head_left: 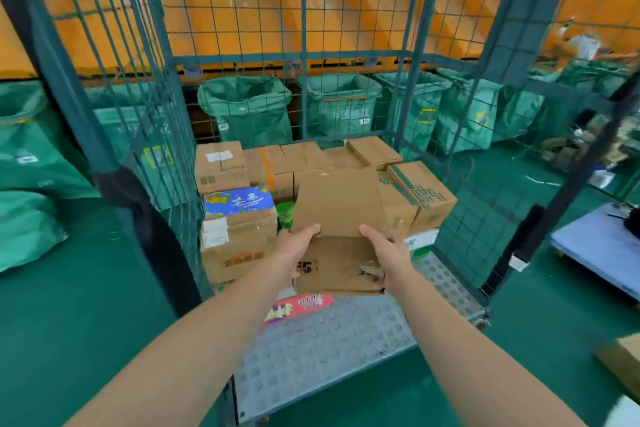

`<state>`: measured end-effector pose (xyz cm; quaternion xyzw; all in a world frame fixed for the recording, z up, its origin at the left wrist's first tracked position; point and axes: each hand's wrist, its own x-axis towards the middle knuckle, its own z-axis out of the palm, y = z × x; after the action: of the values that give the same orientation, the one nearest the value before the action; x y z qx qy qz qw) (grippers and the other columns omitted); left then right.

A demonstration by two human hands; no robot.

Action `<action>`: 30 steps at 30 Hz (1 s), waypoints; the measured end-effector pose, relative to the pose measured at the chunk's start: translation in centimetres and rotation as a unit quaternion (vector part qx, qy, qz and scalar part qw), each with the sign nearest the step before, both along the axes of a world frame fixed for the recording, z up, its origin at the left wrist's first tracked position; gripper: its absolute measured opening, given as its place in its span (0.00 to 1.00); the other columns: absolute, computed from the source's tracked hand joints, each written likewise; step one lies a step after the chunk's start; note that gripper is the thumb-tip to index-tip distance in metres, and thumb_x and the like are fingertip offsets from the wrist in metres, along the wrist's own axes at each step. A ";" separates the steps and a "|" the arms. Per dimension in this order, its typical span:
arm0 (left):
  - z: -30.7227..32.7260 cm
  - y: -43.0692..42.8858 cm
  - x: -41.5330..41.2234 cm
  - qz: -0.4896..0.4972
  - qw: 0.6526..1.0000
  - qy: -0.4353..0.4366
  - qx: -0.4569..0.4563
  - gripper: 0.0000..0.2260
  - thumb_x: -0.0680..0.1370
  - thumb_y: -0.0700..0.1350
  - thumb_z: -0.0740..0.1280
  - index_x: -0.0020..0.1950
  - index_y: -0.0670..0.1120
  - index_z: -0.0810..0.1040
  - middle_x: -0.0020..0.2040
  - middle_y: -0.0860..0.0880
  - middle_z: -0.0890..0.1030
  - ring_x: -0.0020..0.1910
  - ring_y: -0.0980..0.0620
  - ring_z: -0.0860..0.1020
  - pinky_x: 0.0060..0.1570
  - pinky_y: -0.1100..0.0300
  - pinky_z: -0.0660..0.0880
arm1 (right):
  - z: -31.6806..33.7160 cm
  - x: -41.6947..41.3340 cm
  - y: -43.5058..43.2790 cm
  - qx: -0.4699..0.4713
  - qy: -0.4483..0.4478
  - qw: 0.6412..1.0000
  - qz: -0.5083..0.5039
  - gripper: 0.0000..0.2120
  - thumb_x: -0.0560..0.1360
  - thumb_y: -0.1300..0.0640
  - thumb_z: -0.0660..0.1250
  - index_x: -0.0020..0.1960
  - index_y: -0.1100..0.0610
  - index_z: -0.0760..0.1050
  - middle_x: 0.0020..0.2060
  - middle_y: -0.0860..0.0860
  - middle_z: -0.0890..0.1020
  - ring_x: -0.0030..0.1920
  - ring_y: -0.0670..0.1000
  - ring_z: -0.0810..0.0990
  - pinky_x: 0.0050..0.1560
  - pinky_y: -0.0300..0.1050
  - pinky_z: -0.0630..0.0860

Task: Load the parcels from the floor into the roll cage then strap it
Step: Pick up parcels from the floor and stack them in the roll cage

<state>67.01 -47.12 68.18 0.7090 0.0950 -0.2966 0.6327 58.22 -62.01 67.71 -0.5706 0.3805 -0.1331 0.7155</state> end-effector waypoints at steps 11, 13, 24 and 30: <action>-4.4 -4.3 16.4 0.082 0.996 0.037 0.010 0.28 0.75 0.58 0.70 0.70 0.48 0.68 0.69 0.46 0.71 0.68 0.43 0.70 0.62 0.46 0.68 | -3.4 18.9 -5.5 -0.005 0.033 0.994 0.100 0.24 0.73 0.50 0.75 0.66 0.54 0.73 0.58 0.53 0.79 0.53 0.54 0.79 0.44 0.45 0.76; -5.7 -6.0 20.0 0.103 0.993 0.052 0.008 0.27 0.76 0.58 0.70 0.70 0.48 0.68 0.67 0.47 0.72 0.69 0.43 0.69 0.63 0.46 0.68 | -4.6 23.2 -7.2 -0.013 0.049 0.992 0.119 0.24 0.73 0.50 0.75 0.66 0.54 0.73 0.58 0.53 0.79 0.53 0.54 0.78 0.46 0.46 0.77; -11.7 -12.5 35.3 0.250 0.963 0.077 0.068 0.12 0.75 0.53 0.72 0.50 0.48 0.74 0.56 0.45 0.79 0.54 0.44 0.77 0.55 0.49 0.75 | -12.0 42.9 -15.0 0.034 0.135 0.958 0.250 0.16 0.73 0.49 0.75 0.57 0.51 0.74 0.53 0.49 0.80 0.56 0.53 0.79 0.63 0.53 0.76; -15.0 -13.5 40.2 0.264 0.955 0.061 0.117 0.14 0.77 0.46 0.71 0.60 0.45 0.73 0.56 0.46 0.78 0.56 0.46 0.76 0.61 0.48 0.74 | -15.2 46.9 -16.4 0.062 0.186 0.939 0.282 0.24 0.77 0.48 0.71 0.70 0.52 0.72 0.63 0.50 0.78 0.62 0.54 0.78 0.67 0.56 0.74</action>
<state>107.18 -60.64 53.17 0.7084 0.3512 -0.1480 0.5940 105.14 -78.43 52.51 -0.6233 0.3375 0.2064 0.6745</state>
